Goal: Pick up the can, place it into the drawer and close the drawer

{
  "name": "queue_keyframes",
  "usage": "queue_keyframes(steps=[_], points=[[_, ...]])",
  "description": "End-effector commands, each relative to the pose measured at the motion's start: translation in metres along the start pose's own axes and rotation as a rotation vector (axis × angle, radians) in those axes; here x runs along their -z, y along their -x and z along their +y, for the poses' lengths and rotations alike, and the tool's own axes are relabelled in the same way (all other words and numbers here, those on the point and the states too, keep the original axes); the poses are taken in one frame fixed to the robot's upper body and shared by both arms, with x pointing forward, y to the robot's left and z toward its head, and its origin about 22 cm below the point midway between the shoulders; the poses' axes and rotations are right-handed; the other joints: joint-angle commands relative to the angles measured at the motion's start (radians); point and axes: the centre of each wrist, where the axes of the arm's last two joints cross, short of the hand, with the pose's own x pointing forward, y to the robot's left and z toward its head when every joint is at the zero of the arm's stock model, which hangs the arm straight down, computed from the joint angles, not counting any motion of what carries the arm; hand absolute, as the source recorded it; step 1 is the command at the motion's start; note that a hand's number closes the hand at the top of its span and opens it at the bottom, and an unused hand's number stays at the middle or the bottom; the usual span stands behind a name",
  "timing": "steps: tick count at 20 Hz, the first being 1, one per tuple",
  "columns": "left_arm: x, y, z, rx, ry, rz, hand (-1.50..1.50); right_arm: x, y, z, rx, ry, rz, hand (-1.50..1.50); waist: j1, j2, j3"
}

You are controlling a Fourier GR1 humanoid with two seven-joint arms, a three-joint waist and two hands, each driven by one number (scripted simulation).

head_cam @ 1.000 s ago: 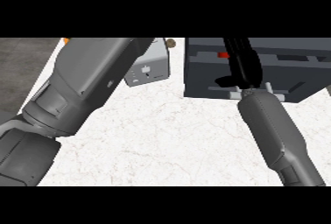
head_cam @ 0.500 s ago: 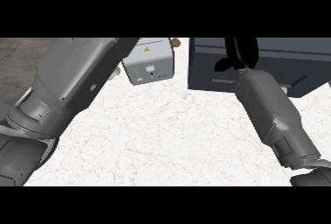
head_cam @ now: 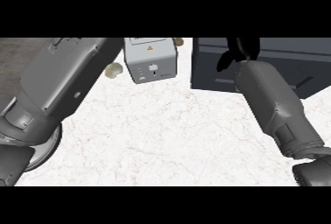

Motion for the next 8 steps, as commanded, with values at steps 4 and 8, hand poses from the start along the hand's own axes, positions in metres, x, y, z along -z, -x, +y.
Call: queue_keyframes(steps=[4,8], points=[[-0.009,0.005,0.012,0.001,-0.005,-0.003,-1.5,0.034,-0.035,-0.028,0.194,0.129,-0.035,-1.5,0.013,-0.01,-0.001],[-0.013,0.0,0.018,-0.02,0.011,-0.007,-1.5,0.034,-0.02,-0.03,0.199,0.143,-0.02,-1.5,0.018,-0.003,-0.001]])
